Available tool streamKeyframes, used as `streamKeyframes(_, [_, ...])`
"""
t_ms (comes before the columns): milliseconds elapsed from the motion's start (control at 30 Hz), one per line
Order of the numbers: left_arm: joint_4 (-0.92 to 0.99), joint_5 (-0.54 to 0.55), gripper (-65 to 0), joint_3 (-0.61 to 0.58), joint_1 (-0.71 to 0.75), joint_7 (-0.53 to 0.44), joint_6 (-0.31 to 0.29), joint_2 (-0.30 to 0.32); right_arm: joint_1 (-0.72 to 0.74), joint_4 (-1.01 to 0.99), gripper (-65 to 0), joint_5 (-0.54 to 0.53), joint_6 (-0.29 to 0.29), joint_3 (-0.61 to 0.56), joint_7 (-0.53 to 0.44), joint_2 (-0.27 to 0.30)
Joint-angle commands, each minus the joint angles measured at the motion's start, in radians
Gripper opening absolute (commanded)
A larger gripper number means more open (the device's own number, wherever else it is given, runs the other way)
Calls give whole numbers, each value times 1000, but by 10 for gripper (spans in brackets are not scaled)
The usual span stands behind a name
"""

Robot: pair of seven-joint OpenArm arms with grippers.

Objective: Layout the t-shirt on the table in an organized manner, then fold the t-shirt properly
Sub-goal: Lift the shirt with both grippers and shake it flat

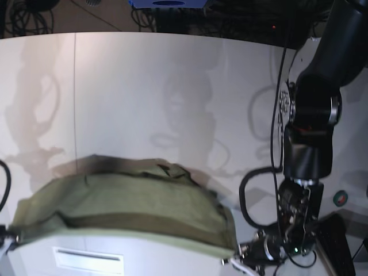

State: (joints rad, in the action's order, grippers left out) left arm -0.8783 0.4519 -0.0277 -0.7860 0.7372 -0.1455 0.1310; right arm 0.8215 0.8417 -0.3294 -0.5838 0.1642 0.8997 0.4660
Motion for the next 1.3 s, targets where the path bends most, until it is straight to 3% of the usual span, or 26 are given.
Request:
streamKeyframes(0, [-14, 11, -650, 4, -85, -34, -1, 3, 77, 20, -650, -6, 5, -5, -34, 38])
streamKeyframes(200, [-137, 17, -650, 15, -223, -32, -3, -34, 287, 46, -650, -6, 5, -19, -30, 107])
streamKeyframes(333, [-312, 17, -650, 16, -215, -31, -3, -49, 298, 192, -650, -7, 5, -16, -1, 142])
streamKeyframes(400, [-401, 17, -650, 16, -172, -29, -1, -47, 264, 296, -650, -9, 5, -12, 83, 147])
streamKeyframes(467, [-488, 12, -650, 16, -97, 11, -1, -43, 186, 416, -650, -9, 5, -12, 164, 145])
streamKeyframes(567, [-560, 8, -650, 16, 32, 77, -1, -26, 3, 546, -650, -9, 5, -10, 184, 138])
streamKeyframes(733, [-569, 6, -650, 10, 293, 77, -3, 6, -296, 600, -650, -7, 5, 125, 181, 27])
streamKeyframes(867, [-456, 6, -650, 15, 457, 54, -3, 14, -517, 561, -650, -6, 5, 205, 83, -56])
streamKeyframes(1000, [-397, 6, -650, 5, 590, -63, -4, 57, -672, 480, -650, -6, 5, 209, -18, -95])
streamKeyframes(1133, [-407, 14, -650, 12, 699, -74, -4, 89, -802, 419, -650, -7, 5, 209, -110, -111])
streamKeyframes(1267, [-450, 12, -650, 15, 810, -78, -4, 111, -917, 449, -650, -9, 5, 242, -130, -140])
